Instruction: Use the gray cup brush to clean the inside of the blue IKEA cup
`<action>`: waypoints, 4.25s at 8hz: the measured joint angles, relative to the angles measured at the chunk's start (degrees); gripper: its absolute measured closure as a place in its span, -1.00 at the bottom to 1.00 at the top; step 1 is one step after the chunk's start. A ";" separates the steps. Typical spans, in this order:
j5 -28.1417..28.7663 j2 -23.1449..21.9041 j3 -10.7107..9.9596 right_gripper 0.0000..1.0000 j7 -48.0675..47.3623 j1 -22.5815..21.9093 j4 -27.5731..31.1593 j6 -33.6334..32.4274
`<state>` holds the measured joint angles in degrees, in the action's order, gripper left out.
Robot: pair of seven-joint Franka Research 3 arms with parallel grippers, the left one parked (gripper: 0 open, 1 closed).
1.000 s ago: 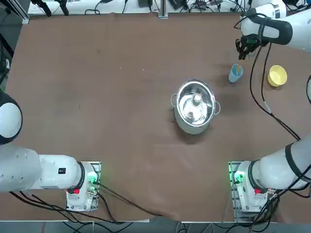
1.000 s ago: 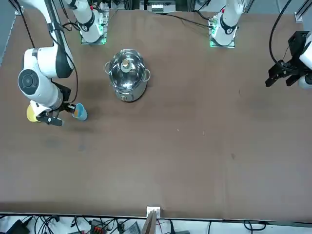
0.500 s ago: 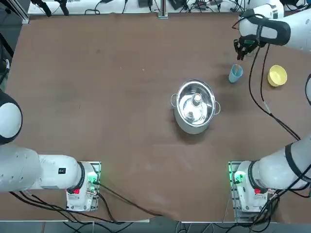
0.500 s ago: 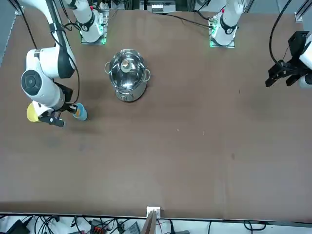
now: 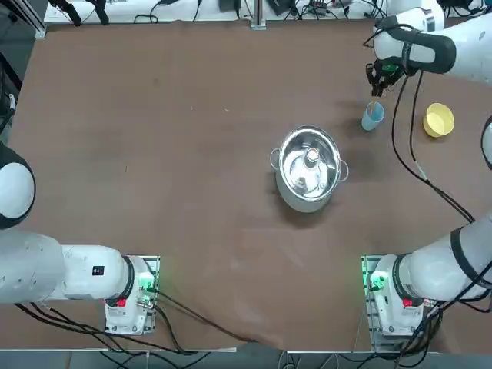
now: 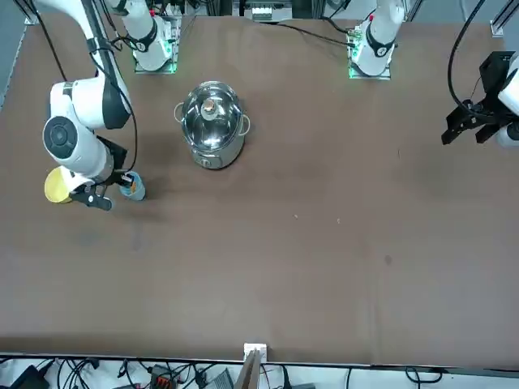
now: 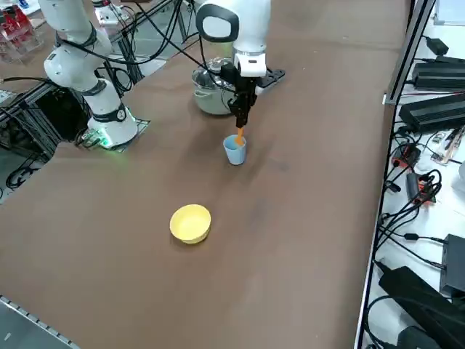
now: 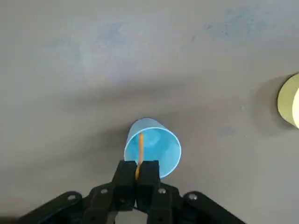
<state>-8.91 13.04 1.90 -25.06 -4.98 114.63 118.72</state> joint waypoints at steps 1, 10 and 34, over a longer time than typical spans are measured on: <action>0.00 0.00 0.00 0.93 -0.02 0.00 0.00 -0.89; -1.14 0.66 -1.19 0.93 -0.51 2.19 -1.52 -2.52; -1.48 5.32 -0.98 0.93 -8.64 1.74 -8.68 -8.16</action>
<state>-10.38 18.36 0.91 -33.70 -3.23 105.96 110.56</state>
